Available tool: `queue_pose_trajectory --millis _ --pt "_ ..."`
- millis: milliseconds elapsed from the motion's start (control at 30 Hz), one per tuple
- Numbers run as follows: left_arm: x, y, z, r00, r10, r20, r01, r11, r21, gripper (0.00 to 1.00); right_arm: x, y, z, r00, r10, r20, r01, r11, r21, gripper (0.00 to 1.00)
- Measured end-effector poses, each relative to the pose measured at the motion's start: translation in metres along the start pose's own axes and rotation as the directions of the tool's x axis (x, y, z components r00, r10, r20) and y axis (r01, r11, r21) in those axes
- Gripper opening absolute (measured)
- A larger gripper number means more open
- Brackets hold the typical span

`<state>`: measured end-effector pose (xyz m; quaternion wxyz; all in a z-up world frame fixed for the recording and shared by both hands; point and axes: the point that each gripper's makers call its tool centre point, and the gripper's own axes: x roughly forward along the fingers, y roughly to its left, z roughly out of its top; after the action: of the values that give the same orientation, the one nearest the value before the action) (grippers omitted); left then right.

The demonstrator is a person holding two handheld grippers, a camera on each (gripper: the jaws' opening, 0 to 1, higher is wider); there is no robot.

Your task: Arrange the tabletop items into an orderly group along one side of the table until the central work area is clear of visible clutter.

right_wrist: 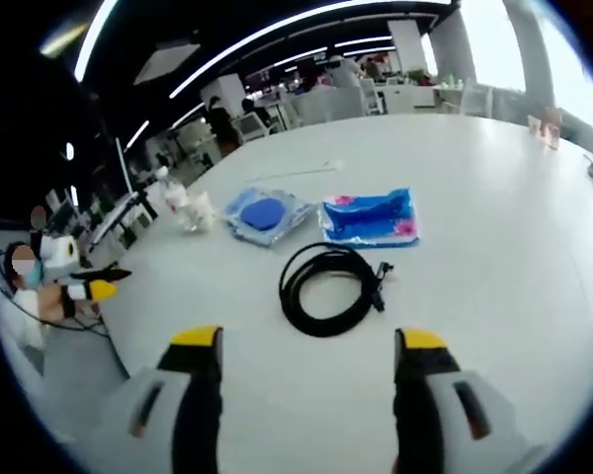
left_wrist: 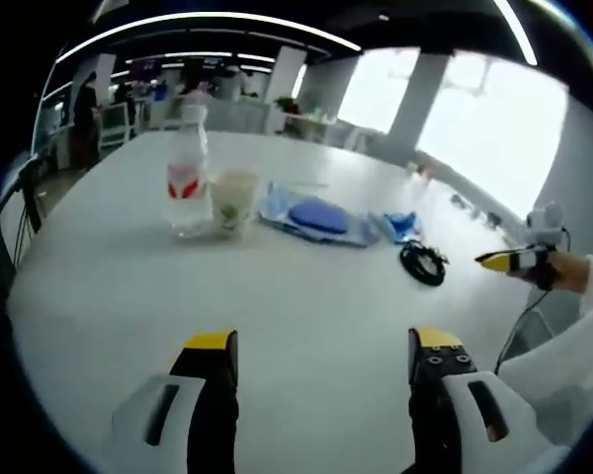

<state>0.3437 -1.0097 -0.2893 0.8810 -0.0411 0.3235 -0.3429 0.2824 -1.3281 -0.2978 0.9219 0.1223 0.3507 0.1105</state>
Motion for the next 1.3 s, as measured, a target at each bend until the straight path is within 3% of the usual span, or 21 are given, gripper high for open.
queue_pose_trajectory --millis 167,333,467,833,933,1300 --pt "0.011 -0.002 0.013 1.0 -0.017 0.004 0.017 1.0 0.014 0.66 0.006 0.003 0.003 1.0 0.011 -0.003 -0.011 1.0 0.002 0.68" --pt "0.023 0.003 0.025 1.0 0.011 0.013 -0.012 0.998 0.057 0.52 0.013 0.006 0.009 1.0 0.021 -0.006 -0.021 1.0 0.004 0.68" --pt "0.035 0.003 0.034 1.0 -0.003 0.023 0.002 1.0 0.026 0.56 0.022 0.011 0.013 0.999 0.036 -0.007 -0.036 0.999 0.009 0.68" --pt "0.075 0.006 0.064 1.0 -0.01 0.013 0.01 0.999 0.053 0.51 0.051 0.02 0.034 0.997 0.071 0.018 -0.071 0.996 0.049 0.65" --pt "0.087 0.008 0.072 1.0 -0.008 0.013 0.007 0.999 0.043 0.54 0.06 0.023 0.04 0.997 0.078 0.027 -0.08 0.995 0.061 0.65" --pt "0.119 0.012 0.09 1.0 0.008 0.002 -0.008 0.999 0.05 0.54 0.081 0.03 0.055 0.993 0.11 0.036 -0.112 0.991 0.078 0.63"
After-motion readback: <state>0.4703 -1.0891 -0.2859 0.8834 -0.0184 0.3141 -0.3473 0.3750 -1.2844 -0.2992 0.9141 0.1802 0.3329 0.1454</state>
